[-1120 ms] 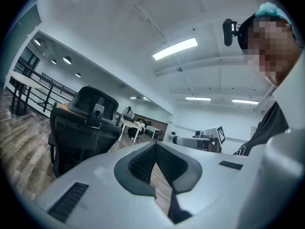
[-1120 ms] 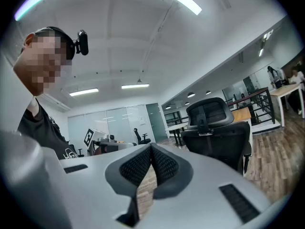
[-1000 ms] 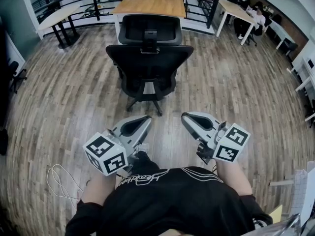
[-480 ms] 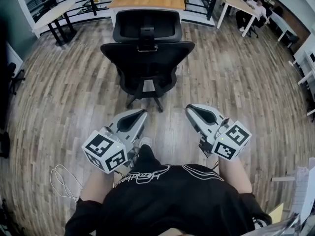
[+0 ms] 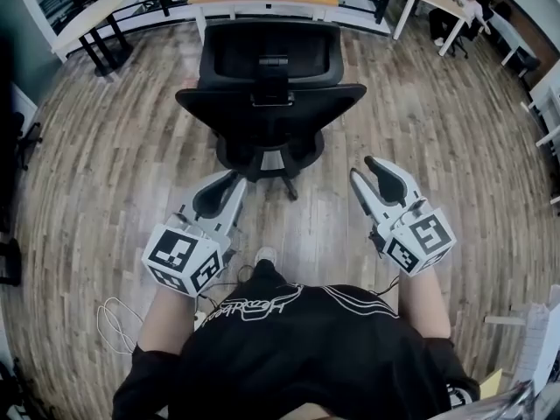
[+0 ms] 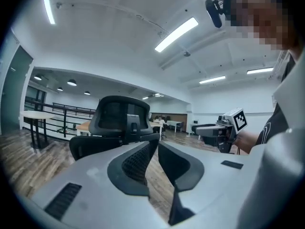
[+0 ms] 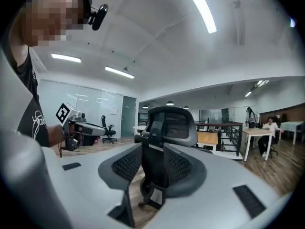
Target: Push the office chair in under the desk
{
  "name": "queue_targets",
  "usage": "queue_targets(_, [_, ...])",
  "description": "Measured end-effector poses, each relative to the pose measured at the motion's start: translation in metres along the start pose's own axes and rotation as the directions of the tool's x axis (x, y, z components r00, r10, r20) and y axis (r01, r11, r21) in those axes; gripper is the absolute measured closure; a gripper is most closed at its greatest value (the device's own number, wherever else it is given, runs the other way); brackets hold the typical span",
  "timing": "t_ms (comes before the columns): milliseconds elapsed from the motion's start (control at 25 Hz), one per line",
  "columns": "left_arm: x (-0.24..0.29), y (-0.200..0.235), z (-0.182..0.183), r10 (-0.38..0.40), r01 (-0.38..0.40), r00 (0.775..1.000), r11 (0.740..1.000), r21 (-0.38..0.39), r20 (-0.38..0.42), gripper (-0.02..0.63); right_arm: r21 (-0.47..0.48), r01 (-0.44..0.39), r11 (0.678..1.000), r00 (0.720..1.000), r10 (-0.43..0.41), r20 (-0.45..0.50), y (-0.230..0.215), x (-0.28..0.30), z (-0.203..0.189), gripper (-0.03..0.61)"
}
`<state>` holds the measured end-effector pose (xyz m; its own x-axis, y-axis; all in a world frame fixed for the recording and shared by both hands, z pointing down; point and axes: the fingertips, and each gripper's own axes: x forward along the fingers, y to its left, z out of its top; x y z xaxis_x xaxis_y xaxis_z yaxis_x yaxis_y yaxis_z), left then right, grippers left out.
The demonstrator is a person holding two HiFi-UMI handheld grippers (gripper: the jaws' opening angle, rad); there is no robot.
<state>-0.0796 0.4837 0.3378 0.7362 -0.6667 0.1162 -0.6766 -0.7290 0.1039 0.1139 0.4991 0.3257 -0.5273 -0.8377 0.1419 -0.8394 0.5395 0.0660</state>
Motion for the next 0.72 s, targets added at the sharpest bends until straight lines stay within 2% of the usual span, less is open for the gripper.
queue_targets(200, [0.033, 0.060, -0.004, 0.022, -0.017, 0.998, 0.997, 0.079, -0.061, 0.503, -0.069, 0.069, 0.995, 0.996, -0.072, -0.045, -0.045, 0.049, 0.000, 0.357])
queue_targets(320, [0.051, 0.095, -0.005, 0.047, -0.033, 0.994, 0.990, 0.139, -0.099, 0.423, -0.080, 0.096, 0.992, 0.992, -0.102, -0.075, -0.069, 0.073, 0.001, 0.322])
queue_targets(400, [0.061, 0.121, -0.007, 0.079, -0.055, 0.989, 0.980, 0.189, -0.122, 0.374, -0.123, 0.117, 0.986, 0.985, -0.131, -0.112, -0.086, 0.087, -0.004, 0.311])
queue_targets(560, [0.078, 0.176, -0.016, 0.176, -0.108, 0.966, 0.940, 0.322, -0.189, 0.345, -0.221, 0.166, 0.961, 0.958, -0.210, -0.194, -0.119, 0.116, -0.025, 0.302])
queue_targets(720, [0.092, 0.218, -0.031, 0.225, -0.099, 0.940, 0.899, 0.426, -0.257, 0.336, -0.298, 0.190, 0.935, 0.924, -0.273, -0.269, -0.147, 0.142, -0.045, 0.301])
